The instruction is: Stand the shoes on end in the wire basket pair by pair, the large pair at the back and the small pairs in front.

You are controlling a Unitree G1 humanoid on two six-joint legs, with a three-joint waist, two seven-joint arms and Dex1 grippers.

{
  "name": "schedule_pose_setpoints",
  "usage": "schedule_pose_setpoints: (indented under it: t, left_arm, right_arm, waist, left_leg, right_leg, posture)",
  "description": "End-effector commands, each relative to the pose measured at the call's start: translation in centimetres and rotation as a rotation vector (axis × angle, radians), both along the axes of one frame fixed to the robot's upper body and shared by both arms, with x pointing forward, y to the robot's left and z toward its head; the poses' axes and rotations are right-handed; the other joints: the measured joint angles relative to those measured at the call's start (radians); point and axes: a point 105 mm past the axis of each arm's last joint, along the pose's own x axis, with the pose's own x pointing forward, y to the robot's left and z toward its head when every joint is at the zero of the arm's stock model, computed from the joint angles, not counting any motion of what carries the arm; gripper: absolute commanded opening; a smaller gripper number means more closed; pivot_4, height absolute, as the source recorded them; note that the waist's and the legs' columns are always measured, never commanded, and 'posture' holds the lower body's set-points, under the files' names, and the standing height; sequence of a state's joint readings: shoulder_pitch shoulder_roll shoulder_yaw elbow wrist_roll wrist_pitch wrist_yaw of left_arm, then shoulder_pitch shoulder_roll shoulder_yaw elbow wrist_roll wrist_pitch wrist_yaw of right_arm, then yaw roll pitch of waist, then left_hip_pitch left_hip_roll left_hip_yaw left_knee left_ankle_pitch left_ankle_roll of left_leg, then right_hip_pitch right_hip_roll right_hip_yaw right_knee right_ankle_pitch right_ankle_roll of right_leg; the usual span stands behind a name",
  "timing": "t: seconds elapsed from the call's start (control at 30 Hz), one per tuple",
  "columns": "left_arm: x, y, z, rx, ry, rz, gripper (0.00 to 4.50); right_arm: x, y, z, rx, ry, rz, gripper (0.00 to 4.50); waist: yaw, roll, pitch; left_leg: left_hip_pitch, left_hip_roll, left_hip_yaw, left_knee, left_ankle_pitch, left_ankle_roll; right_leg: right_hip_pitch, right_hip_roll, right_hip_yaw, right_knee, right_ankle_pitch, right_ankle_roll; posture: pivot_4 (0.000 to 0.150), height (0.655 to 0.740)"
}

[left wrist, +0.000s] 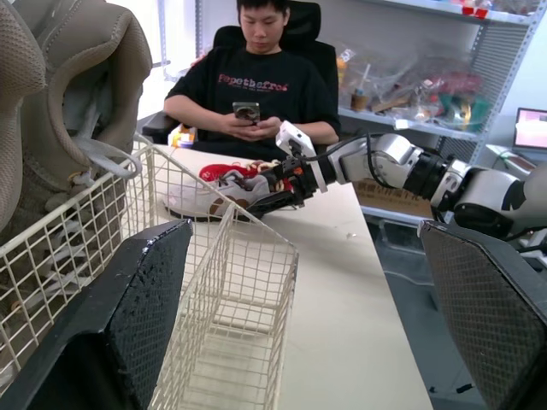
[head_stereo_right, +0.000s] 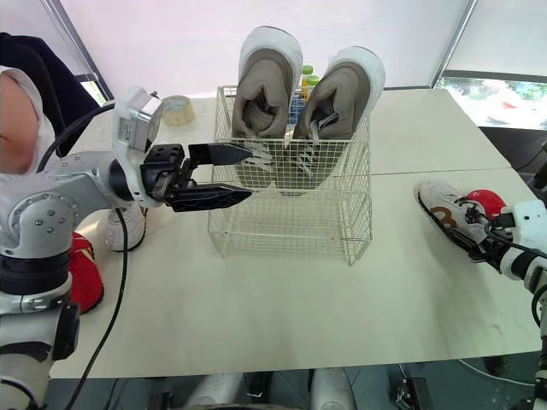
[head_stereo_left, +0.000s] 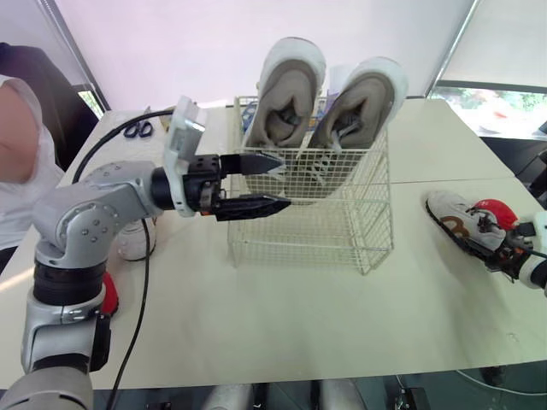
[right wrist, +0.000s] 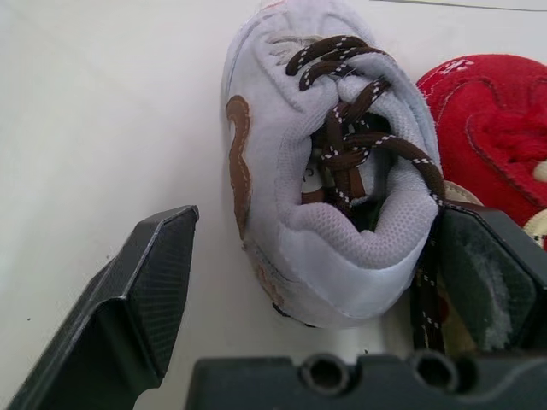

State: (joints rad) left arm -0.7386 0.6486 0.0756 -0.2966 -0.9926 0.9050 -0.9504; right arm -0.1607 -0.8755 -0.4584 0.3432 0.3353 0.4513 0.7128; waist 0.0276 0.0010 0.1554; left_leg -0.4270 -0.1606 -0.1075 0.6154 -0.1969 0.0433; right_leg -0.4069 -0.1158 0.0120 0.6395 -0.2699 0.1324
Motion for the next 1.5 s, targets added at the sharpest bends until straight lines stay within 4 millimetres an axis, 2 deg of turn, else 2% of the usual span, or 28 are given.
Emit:
schedule_pose_setpoints:
  t: [0.03,0.17,0.23,0.33,0.4,0.53,0.57,0.6,0.67,0.7,0.77,0.83,0.9,1.0,1.2,1.5]
  left_arm:
    - [-0.2,0.0,1.0,-0.020,-0.057,0.008,4.42]
    - [0.0,0.0,0.9,-0.017,-0.063,0.016,4.42]
    - [0.2,0.1,0.9,-0.017,-0.066,0.019,4.42]
    - [0.6,0.4,1.3,-0.029,-0.069,0.034,4.42]
    - [1.2,0.8,1.8,-0.053,-0.067,0.055,4.42]
    - [1.9,1.4,3.3,-0.128,-0.036,0.062,4.42]
    - [2.0,1.4,3.7,-0.136,-0.033,0.061,4.42]
    - [2.1,1.5,3.8,-0.140,-0.030,0.060,4.42]
    - [2.4,1.4,4.2,-0.142,-0.020,0.055,4.42]
    - [2.5,1.4,4.4,-0.145,-0.015,0.045,4.42]
    - [2.6,1.3,4.8,-0.146,-0.005,0.031,4.42]
    - [2.8,1.2,4.8,-0.131,0.001,0.021,4.42]
    - [3.0,1.1,4.9,-0.119,0.007,0.010,4.42]
    - [3.3,1.1,5.2,-0.117,0.015,-0.014,4.42]
    - [3.6,1.3,6.4,-0.139,0.022,-0.035,4.42]
    - [3.7,1.6,7.5,-0.156,0.018,-0.038,4.42]
  right_arm:
    - [0.6,0.6,1.4,-0.006,-0.057,0.015,2.25]
    - [0.6,1.5,3.1,-0.025,-0.103,0.062,0.39]
    - [0.5,1.9,4.5,-0.046,-0.135,0.081,0.01]
    - [0.4,2.3,7.2,-0.085,-0.211,0.080,0.01]
    - [0.4,2.5,10.1,-0.133,-0.300,0.071,0.01]
    - [-0.2,3.6,18.3,-0.126,-0.586,0.034,0.01]
    - [-0.6,4.2,20.3,-0.133,-0.658,0.043,0.01]
    - [-0.9,4.7,21.5,-0.137,-0.702,0.050,0.01]
    - [-1.9,6.9,24.6,-0.167,-0.832,0.117,0.01]
    - [-2.6,8.5,26.3,-0.193,-0.908,0.174,0.01]
    - [-3.8,11.2,28.4,-0.230,-1.014,0.274,0.01]
    - [-4.4,14.4,28.7,-0.326,-1.033,0.412,0.01]
    - [-4.5,17.5,27.7,-0.472,-0.994,0.546,0.01]
    - [-4.7,20.4,26.8,-0.595,-0.979,0.690,0.01]
    - [-4.7,23.4,24.2,-0.871,-1.013,0.871,0.01]
    - [-5.0,25.4,23.0,-0.962,-1.059,1.022,0.01]
  waist:
    - [-0.003,0.000,0.000]
    - [-0.013,0.001,0.000]
    - [-0.014,0.001,0.000]
    - [-0.015,0.002,0.001]
    - [-0.014,0.002,0.001]
    - [-0.016,0.004,0.003]
    - [-0.015,0.004,0.004]
    - [-0.015,0.004,0.004]
    - [-0.015,0.004,0.004]
    - [-0.015,0.004,0.004]
    - [-0.015,0.004,0.006]
    - [-0.016,0.003,0.006]
    - [-0.016,0.002,0.007]
    - [-0.016,0.001,0.008]
    - [-0.016,-0.002,0.010]
    - [-0.019,-0.002,0.010]
  left_leg:
    - [0.000,0.000,0.000,0.000,0.000,0.000]
    - [0.000,0.000,0.000,0.000,0.000,0.000]
    - [0.000,0.000,0.000,0.000,0.000,0.000]
    - [0.000,0.000,0.000,-0.001,0.000,0.000]
    - [0.000,0.000,0.000,-0.001,0.000,0.000]
    - [0.000,0.000,0.000,0.000,0.000,0.000]
    - [0.000,0.000,0.000,0.000,0.000,0.000]
    - [0.000,0.000,0.000,-0.001,0.000,0.000]
    - [0.000,0.000,-0.001,-0.002,0.000,0.000]
    - [-0.001,0.000,-0.001,-0.002,0.000,0.000]
    - [-0.001,0.000,-0.001,-0.003,0.000,0.000]
    - [-0.001,0.000,-0.001,-0.003,0.000,0.000]
    - [-0.001,0.000,-0.001,-0.002,0.000,0.000]
    - [-0.001,0.000,0.000,-0.001,0.000,0.000]
    - [-0.001,0.000,0.000,-0.001,0.000,0.000]
    - [-0.001,0.000,0.000,-0.002,0.004,-0.006]
  right_leg:
    - [0.000,0.000,0.000,0.000,0.000,0.000]
    - [0.000,0.000,0.000,0.000,0.000,0.000]
    - [0.000,0.000,0.000,0.000,0.000,0.000]
    - [0.000,0.000,0.000,0.000,0.001,0.001]
    - [0.000,0.000,0.000,0.000,0.001,0.001]
    - [-0.001,0.000,0.001,0.000,0.001,0.001]
    - [-0.001,0.000,0.000,0.000,0.001,0.001]
    - [-0.001,0.000,0.000,0.000,0.001,0.001]
    - [-0.002,0.000,0.000,0.000,0.001,0.003]
    - [-0.002,0.000,0.000,0.000,0.001,0.003]
    - [-0.003,0.000,0.000,0.000,0.002,0.003]
    - [-0.003,0.000,0.000,0.000,0.002,0.003]
    - [-0.002,0.000,0.000,0.000,0.002,0.003]
    - [-0.002,0.000,0.000,0.000,0.002,0.003]
    - [-0.003,0.000,0.000,0.000,0.002,0.004]
    - [-0.003,0.001,0.001,0.001,0.002,0.004]
  posture:
    - [0.150,0.7400]
    - [0.150,0.7400]
    - [0.150,0.7400]
    - [0.150,0.7400]
    - [0.150,0.7400]
    - [0.150,0.7400]
    - [0.150,0.7400]
    - [0.150,0.7400]
    - [0.150,0.7400]
    - [0.150,0.7400]
    - [0.150,0.7400]
    - [0.150,0.7400]
    - [0.150,0.7400]
    - [0.150,0.7400]
    - [0.150,0.7400]
    - [0.150,0.7400]
